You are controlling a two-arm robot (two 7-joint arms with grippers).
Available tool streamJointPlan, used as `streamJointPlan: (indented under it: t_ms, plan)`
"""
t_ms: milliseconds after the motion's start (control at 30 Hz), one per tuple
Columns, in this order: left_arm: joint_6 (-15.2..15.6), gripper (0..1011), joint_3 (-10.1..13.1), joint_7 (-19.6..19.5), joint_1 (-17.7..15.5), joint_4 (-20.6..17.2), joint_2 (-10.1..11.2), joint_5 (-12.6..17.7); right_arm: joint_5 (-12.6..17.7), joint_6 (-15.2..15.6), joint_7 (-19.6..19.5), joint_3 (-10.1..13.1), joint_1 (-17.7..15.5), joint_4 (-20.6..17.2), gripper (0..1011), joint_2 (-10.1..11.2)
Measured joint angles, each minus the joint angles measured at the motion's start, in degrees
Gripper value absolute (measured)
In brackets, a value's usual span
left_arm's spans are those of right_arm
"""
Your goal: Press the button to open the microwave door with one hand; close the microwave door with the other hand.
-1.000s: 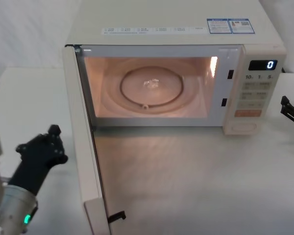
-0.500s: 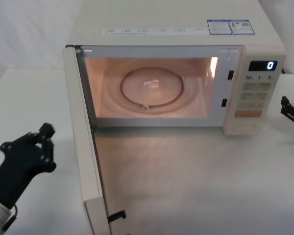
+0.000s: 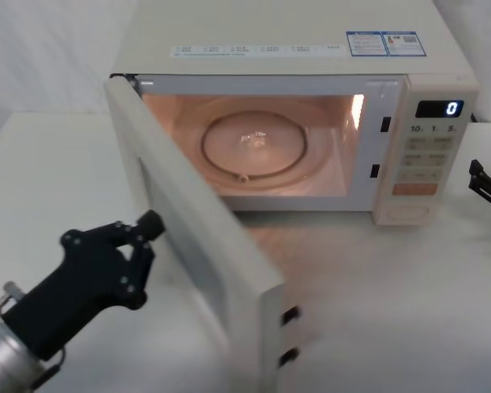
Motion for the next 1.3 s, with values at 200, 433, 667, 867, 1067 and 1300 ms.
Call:
streamJointPlan:
  t_ms: [200, 433, 667, 867, 1067, 1300]
  plan:
    - [2.2, 0, 5.7, 1.4, -6.1, 2.5, 0.1, 1.1, 0.0, 0.0, 0.0, 0.0, 0.0, 0.0, 1002, 0.0]
    - [7.2, 0, 13.4, 8.5, -14.6, 6.5, -2.9, 7.5, 0.0, 0.0, 0.0, 0.0, 0.0, 0.0, 1002, 0.0]
    - [9.3, 0, 20.1, 13.3, -23.4, 12.3, -9.9, 11.5, 0.0, 0.0, 0.0, 0.0, 0.0, 0.0, 1002, 0.0]
    - [10.2, 0, 22.9, 13.8, -27.6, 15.4, -12.9, 12.9, 0.0, 0.0, 0.0, 0.0, 0.0, 0.0, 1002, 0.0]
    - [11.0, 0, 25.1, 13.9, -31.3, 18.2, -15.4, 14.2, 0.0, 0.0, 0.0, 0.0, 0.0, 0.0, 1002, 0.0]
    - [11.7, 0, 27.5, 13.6, -36.0, 21.5, -18.2, 15.7, 0.0, 0.0, 0.0, 0.0, 0.0, 0.0, 1002, 0.0]
